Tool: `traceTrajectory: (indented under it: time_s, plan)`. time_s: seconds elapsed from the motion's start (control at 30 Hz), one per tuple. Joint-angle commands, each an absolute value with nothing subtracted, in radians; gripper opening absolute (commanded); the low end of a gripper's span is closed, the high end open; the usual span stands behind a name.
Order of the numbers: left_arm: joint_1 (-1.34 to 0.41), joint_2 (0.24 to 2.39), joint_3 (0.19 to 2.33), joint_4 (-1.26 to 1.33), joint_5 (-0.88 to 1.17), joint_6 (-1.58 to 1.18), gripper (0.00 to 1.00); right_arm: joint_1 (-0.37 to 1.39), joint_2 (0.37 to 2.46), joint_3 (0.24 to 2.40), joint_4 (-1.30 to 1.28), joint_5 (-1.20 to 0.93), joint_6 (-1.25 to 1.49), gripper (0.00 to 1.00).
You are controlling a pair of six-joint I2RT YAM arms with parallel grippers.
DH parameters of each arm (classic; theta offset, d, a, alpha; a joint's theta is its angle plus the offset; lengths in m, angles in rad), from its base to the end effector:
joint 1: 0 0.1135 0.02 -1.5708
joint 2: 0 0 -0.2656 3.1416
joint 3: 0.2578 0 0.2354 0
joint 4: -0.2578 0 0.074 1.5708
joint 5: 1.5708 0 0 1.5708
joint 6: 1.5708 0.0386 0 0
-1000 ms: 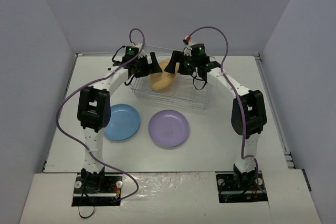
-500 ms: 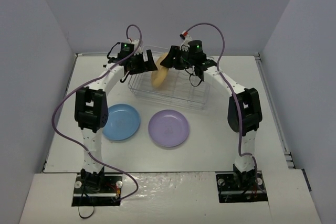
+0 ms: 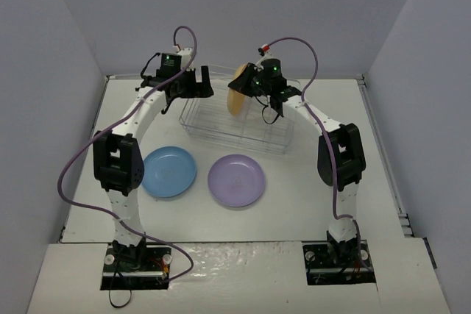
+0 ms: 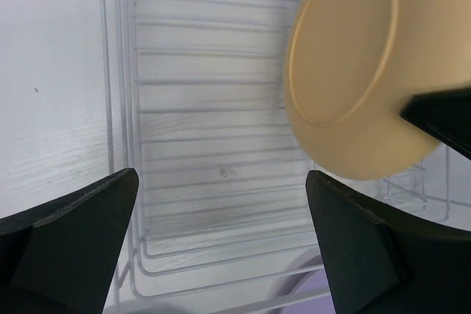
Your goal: Load the plates into the dish rack
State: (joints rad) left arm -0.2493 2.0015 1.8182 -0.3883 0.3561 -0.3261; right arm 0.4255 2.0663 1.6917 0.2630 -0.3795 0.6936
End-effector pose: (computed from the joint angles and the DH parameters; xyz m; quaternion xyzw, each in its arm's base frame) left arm 0.4408 -0.1261 0.3128 0.0516 0.8665 -0.2829 0.4080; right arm 0.4397 0.2150 0.3075 -0.0268 0.7423 0.4666 0.4801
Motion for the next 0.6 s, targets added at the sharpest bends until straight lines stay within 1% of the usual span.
traceTrajectory:
  time_s: [0.0,0.17,0.3,0.43,0.57]
  plan:
    - [-0.256,1.803,1.791,-0.336,0.372,-0.157,0.97,0.426,2.000,1.665,0.420,-0.338,0.789,0.00]
    - [-0.312,1.701,1.677,-0.230,0.403,-0.064,0.97,0.428,2.000,1.664,0.543,-0.353,0.909,0.00]
    - [-0.404,1.653,1.613,-0.161,0.311,-0.009,0.97,0.428,1.989,1.682,0.634,-0.390,1.052,0.00]
    - [-0.455,1.629,1.609,-0.134,0.202,0.055,0.97,0.422,1.959,1.691,0.667,-0.425,1.148,0.00]
    - [-0.457,1.600,1.573,-0.073,0.199,0.065,0.97,0.414,1.895,1.621,0.680,-0.417,1.209,0.00]
